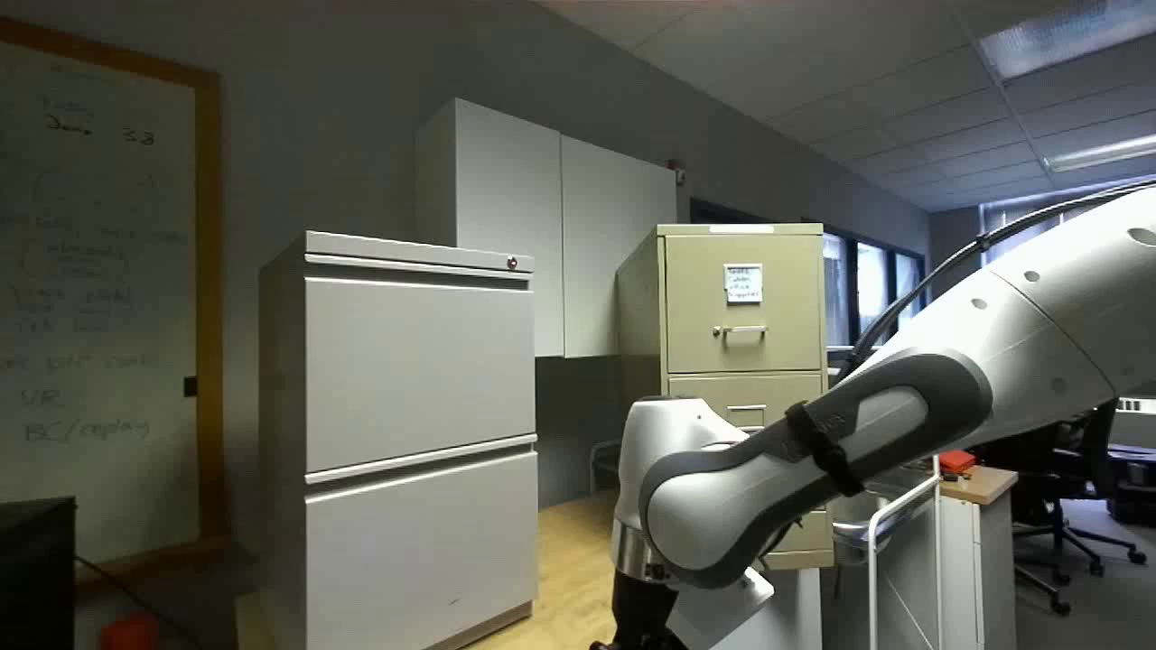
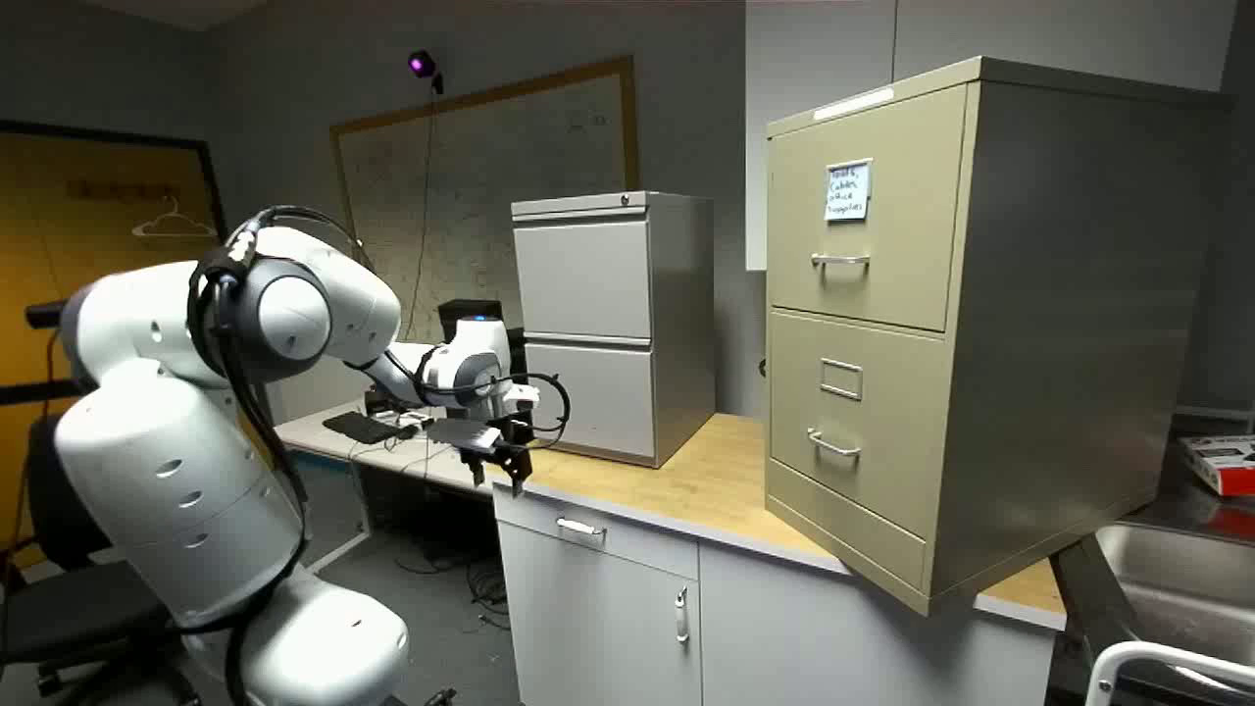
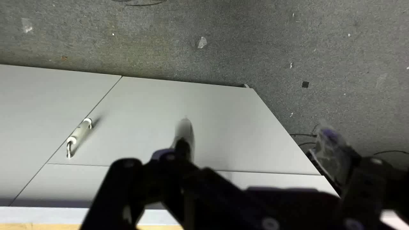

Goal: Open the bottom drawer on the filing cabinet on the right

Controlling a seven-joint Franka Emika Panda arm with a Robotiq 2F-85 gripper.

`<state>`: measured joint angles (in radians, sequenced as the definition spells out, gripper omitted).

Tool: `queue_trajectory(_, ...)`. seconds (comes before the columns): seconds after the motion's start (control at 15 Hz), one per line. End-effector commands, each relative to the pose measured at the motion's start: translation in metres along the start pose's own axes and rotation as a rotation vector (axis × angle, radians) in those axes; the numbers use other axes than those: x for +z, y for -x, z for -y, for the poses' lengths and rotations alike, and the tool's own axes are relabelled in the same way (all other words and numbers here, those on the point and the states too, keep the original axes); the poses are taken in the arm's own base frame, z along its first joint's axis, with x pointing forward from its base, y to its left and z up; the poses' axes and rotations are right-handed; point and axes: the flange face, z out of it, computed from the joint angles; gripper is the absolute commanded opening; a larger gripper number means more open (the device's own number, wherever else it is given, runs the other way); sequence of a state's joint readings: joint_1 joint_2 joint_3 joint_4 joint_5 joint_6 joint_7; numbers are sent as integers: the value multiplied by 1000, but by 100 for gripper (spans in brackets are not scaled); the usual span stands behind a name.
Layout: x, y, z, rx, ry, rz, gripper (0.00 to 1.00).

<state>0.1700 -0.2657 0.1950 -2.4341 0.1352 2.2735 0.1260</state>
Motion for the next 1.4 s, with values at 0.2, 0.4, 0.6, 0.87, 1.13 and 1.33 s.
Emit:
queue_trajectory(0.2,-1,-1,0,0,0,-2,100)
queue_trajectory(0.4,-2,-1,0,0,0,-2,100)
queue_trajectory(0.6,-1,-3,-2,9,0,-7,100)
queue_trajectory(0.87,-3,-18,-23,65,0,-81,100)
queue_trajectory(1.13,-20,-39,-77,202,-48,-249,100)
queue_trajectory(1.33,-34,-43,-130,335,-78,-371,100)
